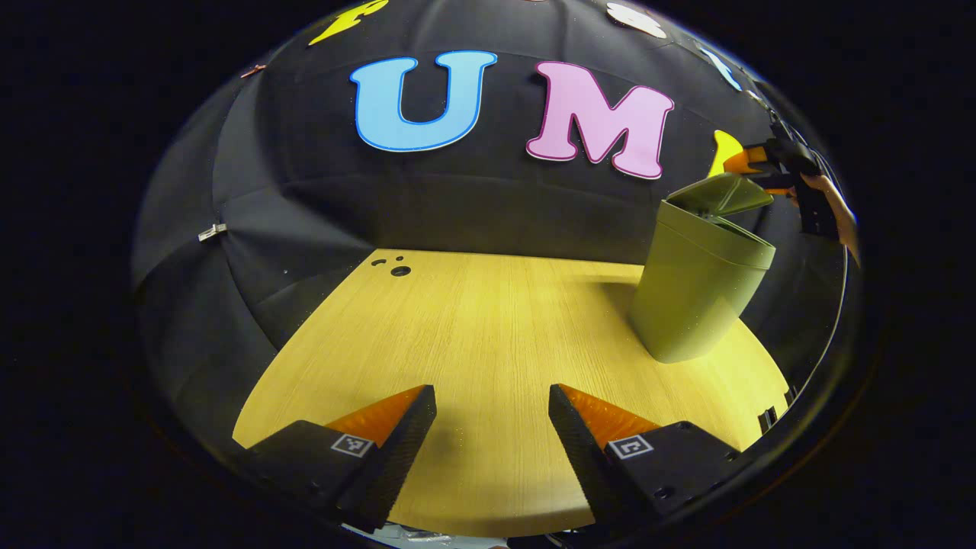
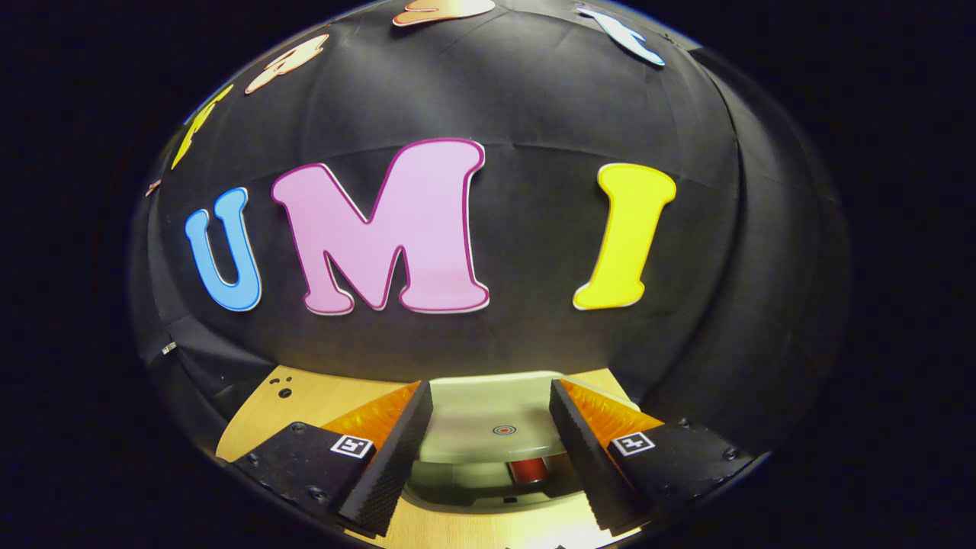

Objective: Press the lid of the desktop garbage bin to open it, pick up the crumpled paper on the desktop and throw it into the bin, then pick up the pop can on the desktop and drop it into the bin, and finally close the garbage bin lid.

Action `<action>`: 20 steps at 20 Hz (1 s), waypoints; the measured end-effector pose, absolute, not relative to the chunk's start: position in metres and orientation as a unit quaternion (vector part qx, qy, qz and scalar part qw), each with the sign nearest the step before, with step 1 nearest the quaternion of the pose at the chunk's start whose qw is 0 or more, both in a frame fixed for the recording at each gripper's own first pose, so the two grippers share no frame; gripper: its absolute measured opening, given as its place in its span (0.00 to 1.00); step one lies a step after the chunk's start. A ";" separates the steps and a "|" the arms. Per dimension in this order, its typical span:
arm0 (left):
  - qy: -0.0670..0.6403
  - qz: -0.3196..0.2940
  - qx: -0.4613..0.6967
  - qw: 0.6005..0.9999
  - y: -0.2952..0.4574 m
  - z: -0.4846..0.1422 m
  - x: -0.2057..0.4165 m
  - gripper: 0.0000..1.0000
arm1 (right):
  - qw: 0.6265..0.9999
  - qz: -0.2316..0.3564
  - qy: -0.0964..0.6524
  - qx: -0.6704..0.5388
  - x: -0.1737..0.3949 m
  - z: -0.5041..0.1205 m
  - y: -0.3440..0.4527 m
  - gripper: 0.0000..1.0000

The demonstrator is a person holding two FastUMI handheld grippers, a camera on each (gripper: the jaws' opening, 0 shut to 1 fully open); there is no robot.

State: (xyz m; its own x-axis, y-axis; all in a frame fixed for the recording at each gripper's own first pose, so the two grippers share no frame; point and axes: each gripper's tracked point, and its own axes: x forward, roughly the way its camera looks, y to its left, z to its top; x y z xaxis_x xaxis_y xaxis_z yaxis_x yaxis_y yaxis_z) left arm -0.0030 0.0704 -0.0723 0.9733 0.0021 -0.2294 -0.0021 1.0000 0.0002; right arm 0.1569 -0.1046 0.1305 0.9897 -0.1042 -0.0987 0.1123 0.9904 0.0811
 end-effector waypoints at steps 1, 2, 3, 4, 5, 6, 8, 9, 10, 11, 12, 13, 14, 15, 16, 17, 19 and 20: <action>0.117 -0.002 0.000 0.993 0.070 -0.075 -0.005 0.96 | 0.996 -0.056 0.055 0.045 0.155 0.119 -0.104 0.97; 0.116 -0.005 0.000 0.993 0.069 -0.074 -0.007 0.96 | 0.995 -0.057 0.062 0.046 0.152 0.108 -0.103 0.97; 0.115 -0.007 0.001 0.993 0.069 -0.075 -0.008 0.96 | 0.995 -0.058 0.066 0.047 0.151 0.099 -0.103 0.97; 0.115 -0.009 0.003 0.993 0.069 -0.076 -0.010 0.96 | 0.994 -0.060 0.072 0.048 0.150 0.089 -0.102 0.97; 0.116 -0.010 0.006 0.993 0.070 -0.078 -0.012 0.96 | 0.994 -0.061 0.076 0.049 0.148 0.081 -0.102 0.97; 0.115 -0.012 0.006 0.993 0.069 -0.078 -0.013 0.96 | 0.994 -0.062 0.080 0.052 0.146 0.075 -0.102 0.98; 0.113 -0.017 0.010 0.993 0.068 -0.079 -0.017 0.96 | 0.994 -0.067 0.073 0.054 0.144 0.069 -0.103 0.97; 0.113 -0.017 0.013 0.993 0.069 -0.081 -0.019 0.96 | 0.993 -0.069 0.076 0.054 0.143 0.063 -0.104 0.97; 0.111 -0.017 0.015 0.994 0.069 -0.081 -0.021 0.96 | 0.993 -0.071 0.081 0.054 0.138 0.056 -0.096 0.98; 0.109 -0.018 0.014 0.994 0.069 -0.080 -0.022 0.96 | 0.993 -0.070 0.082 0.052 0.136 0.055 -0.095 0.97; 0.106 -0.020 0.012 0.994 0.069 -0.079 -0.024 0.96 | 0.993 -0.070 0.077 0.046 0.138 0.057 -0.096 0.98; 0.103 -0.021 0.011 0.994 0.067 -0.079 -0.027 0.96 | 0.994 -0.069 0.079 0.042 0.135 0.054 -0.095 0.98; 0.101 -0.023 0.011 0.995 0.065 -0.078 -0.029 0.96 | 0.994 -0.069 0.073 0.042 0.135 0.055 -0.096 0.98; 0.100 -0.024 0.013 0.995 0.066 -0.080 -0.029 0.96 | 0.994 -0.069 0.075 0.045 0.136 0.053 -0.095 0.98; 0.101 -0.025 0.015 0.995 0.066 -0.081 -0.030 0.96 | 0.994 -0.068 0.075 0.046 0.135 0.052 -0.095 0.98; 0.100 -0.025 0.017 0.995 0.066 -0.082 -0.032 0.96 | 0.994 -0.068 0.077 0.045 0.135 0.052 -0.095 0.98; 0.099 -0.026 0.016 0.995 0.065 -0.084 -0.036 0.96 | 0.993 -0.067 0.080 0.046 0.134 0.050 -0.095 0.98; 0.098 -0.027 0.016 0.995 0.065 -0.084 -0.038 0.96 | 0.994 -0.067 0.078 0.045 0.136 0.048 -0.095 0.98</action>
